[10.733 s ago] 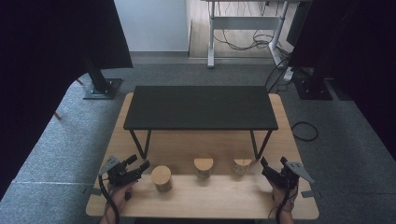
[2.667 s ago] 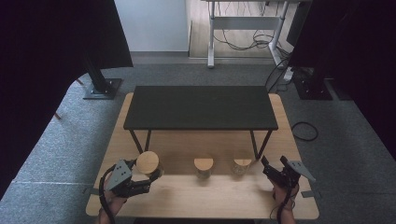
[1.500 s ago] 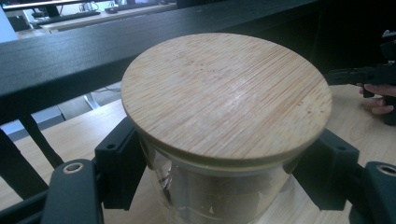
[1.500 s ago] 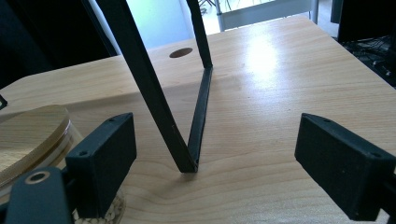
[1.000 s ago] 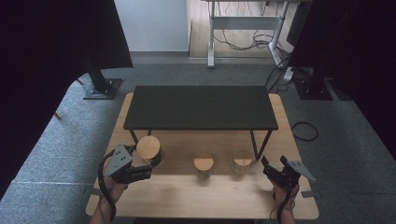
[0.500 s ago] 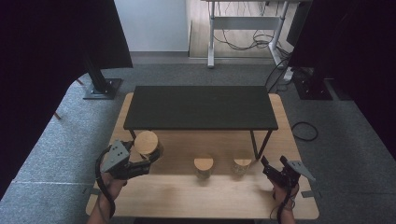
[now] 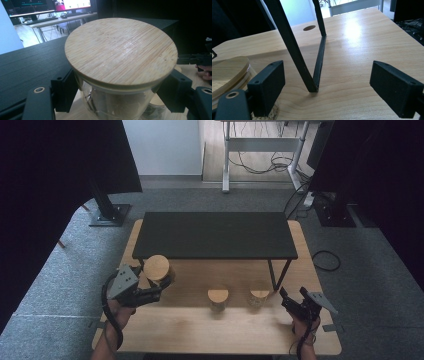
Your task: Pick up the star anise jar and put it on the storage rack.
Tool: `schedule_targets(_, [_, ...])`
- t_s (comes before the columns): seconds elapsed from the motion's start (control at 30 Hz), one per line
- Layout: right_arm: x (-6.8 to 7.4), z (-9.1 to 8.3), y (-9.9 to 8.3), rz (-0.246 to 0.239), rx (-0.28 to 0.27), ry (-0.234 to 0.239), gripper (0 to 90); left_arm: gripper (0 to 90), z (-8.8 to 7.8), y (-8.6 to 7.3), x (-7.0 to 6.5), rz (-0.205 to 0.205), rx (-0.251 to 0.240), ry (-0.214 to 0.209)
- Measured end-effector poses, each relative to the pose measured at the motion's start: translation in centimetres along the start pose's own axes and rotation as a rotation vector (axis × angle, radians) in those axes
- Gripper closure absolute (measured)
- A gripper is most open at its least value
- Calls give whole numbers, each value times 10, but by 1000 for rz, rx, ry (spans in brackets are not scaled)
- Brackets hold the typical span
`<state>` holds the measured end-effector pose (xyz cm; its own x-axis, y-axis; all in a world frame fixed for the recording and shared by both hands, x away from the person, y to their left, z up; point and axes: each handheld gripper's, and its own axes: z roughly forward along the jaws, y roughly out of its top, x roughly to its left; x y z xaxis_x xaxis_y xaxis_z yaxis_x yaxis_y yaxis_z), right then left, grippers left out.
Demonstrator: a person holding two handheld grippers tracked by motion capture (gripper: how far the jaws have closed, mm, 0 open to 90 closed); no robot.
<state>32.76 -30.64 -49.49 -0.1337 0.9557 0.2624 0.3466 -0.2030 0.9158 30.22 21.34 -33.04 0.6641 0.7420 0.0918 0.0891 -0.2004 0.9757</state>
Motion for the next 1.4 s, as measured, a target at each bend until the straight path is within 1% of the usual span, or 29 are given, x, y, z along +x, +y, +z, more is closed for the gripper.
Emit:
schedule_targets(0.13, [0, 0, 0, -2, 0, 0, 123, 253, -1, 4, 1, 13, -13, -5])
schedule_targets(0.23, [0, 0, 0, -1, 0, -1, 123, 252, -1, 7, 3, 3, -24, -12])
schedule_targets(0.43, [0, 0, 0, -1, 1, 0, 123, 252, 1, 14, 5, 14, -21, -8])
schedule_targets(0.6, [0, 0, 0, -3, 0, -1, 124, 253, 2, 19, 5, 21, -22, -13])
schedule_targets(0.7, [0, 0, 0, -3, -1, 0, 124, 252, 3, 23, 5, 27, -30, -2])
schedule_targets(0.83, [0, 0, 0, -4, -1, -1, 124, 252, 4, 27, 7, 23, -39, 4])
schedule_targets(1.0, [0, 0, 0, -1, 1, 0, 125, 253, 7, 31, 8, 34, -27, 0])
schedule_targets(1.03, [0, 0, 0, 0, 1, 0, 125, 253, 8, 32, 9, 41, -25, 0])
schedule_targets(1.13, [0, 0, 0, -2, 2, 1, 125, 252, 8, 36, 12, 39, -37, -4])
schedule_targets(1.2, [0, 0, 0, -4, 2, 1, 125, 252, 9, 40, 13, 46, -35, 2])
schedule_targets(1.4, [0, 0, 0, 1, -1, 2, 125, 253, 14, 47, 20, 49, -36, 14])
